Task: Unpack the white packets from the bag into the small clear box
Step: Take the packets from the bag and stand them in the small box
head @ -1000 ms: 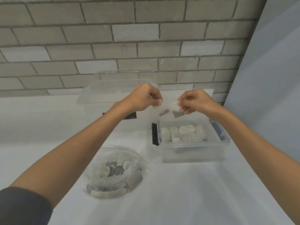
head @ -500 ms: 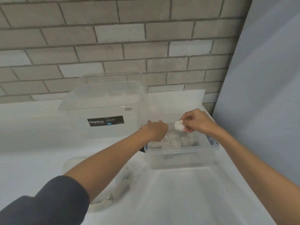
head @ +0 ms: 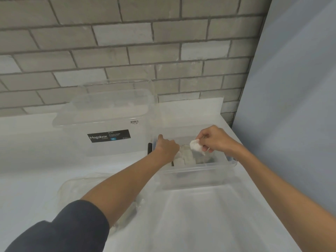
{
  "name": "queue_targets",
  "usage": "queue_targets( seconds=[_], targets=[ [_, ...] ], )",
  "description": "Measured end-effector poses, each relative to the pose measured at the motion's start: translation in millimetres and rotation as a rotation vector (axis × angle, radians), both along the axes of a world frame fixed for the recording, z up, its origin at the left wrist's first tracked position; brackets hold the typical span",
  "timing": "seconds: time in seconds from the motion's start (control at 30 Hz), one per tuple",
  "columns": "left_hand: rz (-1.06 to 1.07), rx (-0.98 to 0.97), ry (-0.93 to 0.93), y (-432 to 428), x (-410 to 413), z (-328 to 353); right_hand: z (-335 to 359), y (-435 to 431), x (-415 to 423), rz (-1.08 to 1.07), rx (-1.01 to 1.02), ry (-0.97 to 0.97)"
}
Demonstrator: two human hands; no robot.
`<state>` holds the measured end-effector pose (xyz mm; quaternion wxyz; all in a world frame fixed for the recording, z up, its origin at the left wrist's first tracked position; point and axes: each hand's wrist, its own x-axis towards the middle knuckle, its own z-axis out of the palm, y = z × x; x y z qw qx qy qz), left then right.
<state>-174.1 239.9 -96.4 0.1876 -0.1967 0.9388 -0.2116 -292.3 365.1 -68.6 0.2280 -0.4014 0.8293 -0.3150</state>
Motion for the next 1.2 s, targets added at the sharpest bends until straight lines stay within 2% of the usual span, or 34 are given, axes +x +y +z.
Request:
queue_targets(
  seconds=[0.17,0.33,0.53,0.63,0.77,1.03,1.2],
  targets=[
    [-0.045,-0.001,0.099,-5.3,3.4,9.2,3.3,-6.7,2.3,0.039,0.045,-0.007],
    [-0.05,0.205,0.435,-24.0,23.6,50.9,6.3,-29.2,17.6,0.109,0.12,-0.054],
    [0.001,0.303,0.726,-41.5,77.2,82.9,-8.7,-66.6,50.3,0.221,0.339,-0.137],
    [0.046,0.329,0.754,-48.4,99.0,84.6,-17.3,-79.0,63.1,0.219,0.388,-0.129],
    [0.105,0.365,0.742,-54.8,120.0,82.4,-31.4,-88.5,68.7,0.199,0.439,-0.012],
    [0.153,0.441,0.77,-61.2,136.1,77.8,-27.4,-89.9,64.8,0.165,0.453,0.086],
    [0.155,0.48,0.788,-66.2,142.4,77.9,12.8,-84.9,58.8,0.118,0.342,0.166]
  ],
)
